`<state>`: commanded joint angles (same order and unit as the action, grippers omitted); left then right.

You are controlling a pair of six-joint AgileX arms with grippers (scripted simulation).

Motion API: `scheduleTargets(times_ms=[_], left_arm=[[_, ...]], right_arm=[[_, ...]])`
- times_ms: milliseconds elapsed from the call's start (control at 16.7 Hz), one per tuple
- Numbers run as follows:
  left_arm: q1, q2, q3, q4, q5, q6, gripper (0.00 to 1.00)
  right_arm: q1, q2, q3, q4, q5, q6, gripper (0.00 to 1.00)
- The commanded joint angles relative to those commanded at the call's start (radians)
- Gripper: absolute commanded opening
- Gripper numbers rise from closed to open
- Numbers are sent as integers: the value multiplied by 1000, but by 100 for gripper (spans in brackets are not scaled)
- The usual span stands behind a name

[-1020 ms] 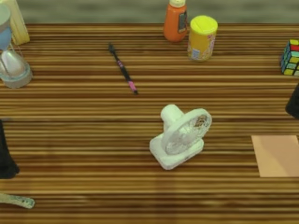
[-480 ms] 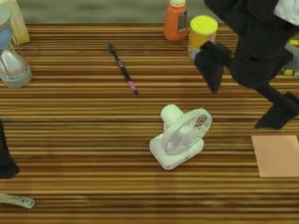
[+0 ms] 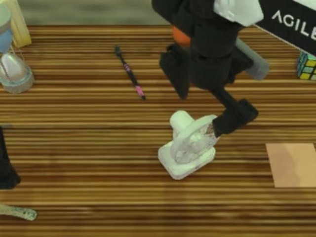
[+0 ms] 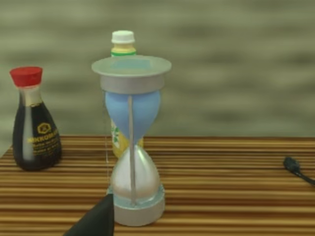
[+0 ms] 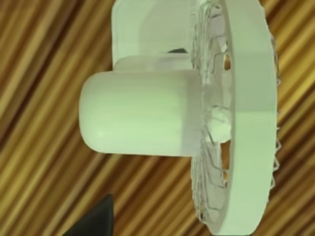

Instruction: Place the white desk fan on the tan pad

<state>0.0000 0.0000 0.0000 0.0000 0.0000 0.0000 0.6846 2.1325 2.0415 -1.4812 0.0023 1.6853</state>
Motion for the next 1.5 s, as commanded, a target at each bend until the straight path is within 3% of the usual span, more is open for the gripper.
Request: scheduleTargets(times_ms=[360,780,1080,1500], left_arm=[[0,0,0,0,0,0,100],[0,0,0,0,0,0,100],[0,0,0,0,0,0,100],[0,0,0,0,0,0,100]], right_arm=[[-5,-3,-6,5,1,-1,100],[1,-11,-196,185,0,1,100],[2,-11,-215,204,0,2,100],[2,-11,-215,204,0,2,47]])
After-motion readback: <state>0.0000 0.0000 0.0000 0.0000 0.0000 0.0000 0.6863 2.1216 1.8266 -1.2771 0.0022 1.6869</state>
